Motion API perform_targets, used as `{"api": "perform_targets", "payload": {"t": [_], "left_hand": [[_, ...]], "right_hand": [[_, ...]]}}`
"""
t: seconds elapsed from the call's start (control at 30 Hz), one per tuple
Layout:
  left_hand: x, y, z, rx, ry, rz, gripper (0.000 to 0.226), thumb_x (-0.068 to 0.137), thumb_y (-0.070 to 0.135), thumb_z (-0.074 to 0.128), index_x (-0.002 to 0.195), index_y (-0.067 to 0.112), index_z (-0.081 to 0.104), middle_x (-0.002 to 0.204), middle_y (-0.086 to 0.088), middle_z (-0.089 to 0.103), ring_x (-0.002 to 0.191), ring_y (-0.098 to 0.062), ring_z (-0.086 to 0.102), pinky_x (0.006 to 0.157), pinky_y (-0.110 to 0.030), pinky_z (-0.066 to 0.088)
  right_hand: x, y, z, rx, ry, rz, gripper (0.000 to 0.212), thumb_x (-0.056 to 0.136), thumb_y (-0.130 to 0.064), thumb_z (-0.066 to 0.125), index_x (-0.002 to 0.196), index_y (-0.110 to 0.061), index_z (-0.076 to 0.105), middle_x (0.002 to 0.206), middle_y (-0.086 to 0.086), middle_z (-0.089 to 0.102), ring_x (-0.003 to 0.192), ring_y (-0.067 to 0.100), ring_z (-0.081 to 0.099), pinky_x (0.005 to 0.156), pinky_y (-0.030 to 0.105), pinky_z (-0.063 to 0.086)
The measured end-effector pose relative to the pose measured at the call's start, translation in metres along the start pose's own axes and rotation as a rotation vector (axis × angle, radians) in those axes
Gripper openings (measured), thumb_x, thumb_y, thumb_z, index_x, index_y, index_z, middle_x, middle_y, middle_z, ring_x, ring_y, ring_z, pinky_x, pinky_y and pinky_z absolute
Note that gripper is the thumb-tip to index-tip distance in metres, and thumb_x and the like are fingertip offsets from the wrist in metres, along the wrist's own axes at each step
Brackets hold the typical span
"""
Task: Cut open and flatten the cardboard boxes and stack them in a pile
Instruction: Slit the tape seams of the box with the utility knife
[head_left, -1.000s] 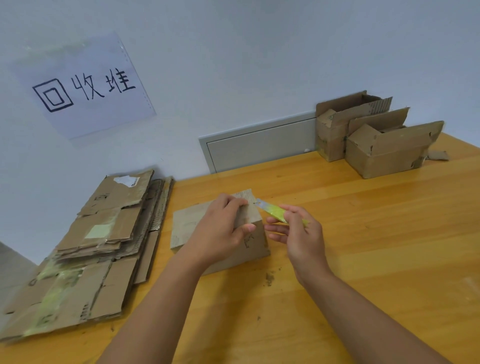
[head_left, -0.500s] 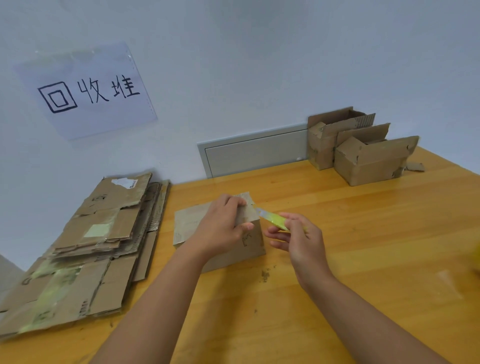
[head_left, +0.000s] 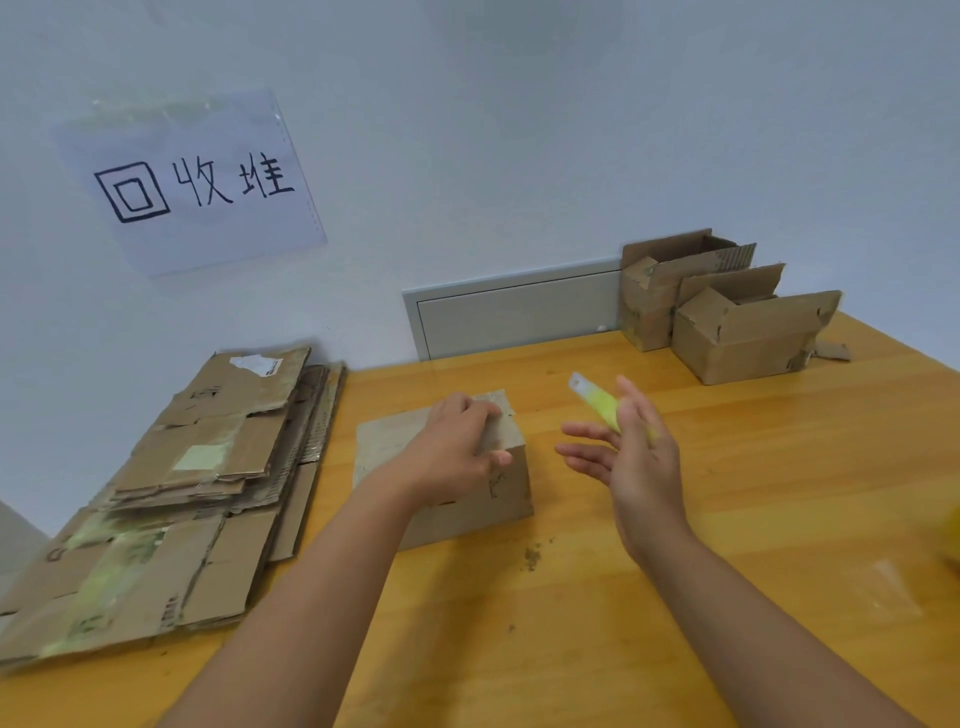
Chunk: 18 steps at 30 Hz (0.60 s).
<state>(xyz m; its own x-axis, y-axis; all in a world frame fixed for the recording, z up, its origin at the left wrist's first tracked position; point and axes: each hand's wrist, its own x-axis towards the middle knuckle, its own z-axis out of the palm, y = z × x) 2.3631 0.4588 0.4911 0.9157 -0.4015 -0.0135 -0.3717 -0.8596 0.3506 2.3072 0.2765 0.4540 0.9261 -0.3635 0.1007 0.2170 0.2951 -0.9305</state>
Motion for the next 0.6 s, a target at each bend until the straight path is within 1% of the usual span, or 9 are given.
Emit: {"api": "perform_targets", "payload": {"t": [0.07,0.13,0.23,0.27,0.37,0.4,0.47,0.53,0.6], "left_hand": [[-0.001,0.000,-0.006,0.008,-0.036,0.041,0.057,0.096,0.035,0.061,0.145,0.021,0.037,0.139,0.001,0.036,0.134,-0.017,0.029,0.108,-0.026,0.025],[-0.002,0.000,-0.013,0.023,-0.086,0.091,0.056,0.094,0.032,0.063,0.144,0.021,0.040,0.136,0.002,0.038,0.129,-0.016,0.034,0.103,-0.023,0.028],[-0.004,-0.002,-0.017,0.026,-0.142,0.156,0.056,0.093,0.028,0.066,0.143,0.020,0.042,0.135,0.003,0.039,0.123,-0.013,0.040,0.103,-0.025,0.033],[-0.005,-0.003,-0.017,0.009,-0.149,0.170,0.056,0.092,0.027,0.066,0.143,0.020,0.043,0.136,0.005,0.038,0.122,-0.011,0.040,0.103,-0.025,0.033],[-0.007,-0.004,-0.015,-0.036,-0.129,0.200,0.050,0.092,0.024,0.068,0.136,0.024,0.045,0.127,0.016,0.036,0.112,-0.003,0.038,0.095,-0.019,0.030],[-0.007,-0.004,-0.015,-0.041,-0.099,0.215,0.046,0.090,0.023,0.069,0.129,0.028,0.045,0.120,0.020,0.035,0.109,-0.002,0.038,0.093,-0.019,0.030],[-0.008,0.000,-0.016,-0.029,-0.035,0.233,0.041,0.087,0.023,0.072,0.115,0.030,0.042,0.107,0.024,0.034,0.103,-0.005,0.040,0.086,-0.021,0.030],[-0.011,0.003,-0.018,0.030,0.018,0.247,0.042,0.087,0.026,0.072,0.119,0.025,0.045,0.110,0.019,0.036,0.106,-0.009,0.041,0.085,-0.022,0.029],[-0.017,0.001,-0.018,0.106,0.053,0.252,0.051,0.088,0.030,0.069,0.132,0.027,0.044,0.126,0.013,0.039,0.119,-0.011,0.038,0.097,-0.025,0.029]], "right_hand": [[0.015,-0.005,0.015,-0.097,-0.109,-0.119,0.030,0.106,-0.039,0.032,0.131,-0.034,0.049,0.090,0.007,0.076,0.084,0.022,0.074,0.076,0.033,0.060],[0.034,-0.005,0.031,-0.291,-0.243,-0.231,0.031,0.103,-0.043,0.032,0.123,-0.034,0.054,0.095,-0.001,0.076,0.097,0.009,0.071,0.088,0.029,0.055],[0.052,0.011,0.039,-0.523,-0.400,-0.221,0.025,0.104,-0.043,0.037,0.120,-0.038,0.056,0.098,-0.011,0.074,0.102,-0.003,0.067,0.093,0.030,0.051],[0.054,0.017,0.038,-0.556,-0.410,-0.220,0.022,0.106,-0.039,0.038,0.118,-0.040,0.056,0.096,-0.014,0.074,0.100,-0.005,0.066,0.092,0.030,0.051],[0.052,0.026,0.031,-0.597,-0.362,-0.262,0.021,0.106,-0.030,0.039,0.118,-0.037,0.055,0.086,-0.030,0.068,0.092,-0.019,0.059,0.081,0.013,0.045],[0.050,0.026,0.030,-0.614,-0.354,-0.271,0.021,0.106,-0.031,0.039,0.119,-0.036,0.055,0.084,-0.036,0.066,0.092,-0.020,0.058,0.079,0.011,0.044],[0.050,0.026,0.029,-0.653,-0.348,-0.269,0.023,0.105,-0.035,0.038,0.122,-0.037,0.054,0.085,-0.045,0.062,0.093,-0.017,0.059,0.080,0.015,0.046],[0.052,0.024,0.029,-0.681,-0.346,-0.272,0.024,0.105,-0.038,0.037,0.122,-0.040,0.054,0.083,-0.042,0.064,0.094,-0.013,0.061,0.080,0.020,0.047],[0.050,0.023,0.026,-0.696,-0.335,-0.281,0.024,0.105,-0.040,0.037,0.122,-0.041,0.054,0.086,-0.032,0.070,0.095,-0.011,0.062,0.081,0.022,0.048]]}}
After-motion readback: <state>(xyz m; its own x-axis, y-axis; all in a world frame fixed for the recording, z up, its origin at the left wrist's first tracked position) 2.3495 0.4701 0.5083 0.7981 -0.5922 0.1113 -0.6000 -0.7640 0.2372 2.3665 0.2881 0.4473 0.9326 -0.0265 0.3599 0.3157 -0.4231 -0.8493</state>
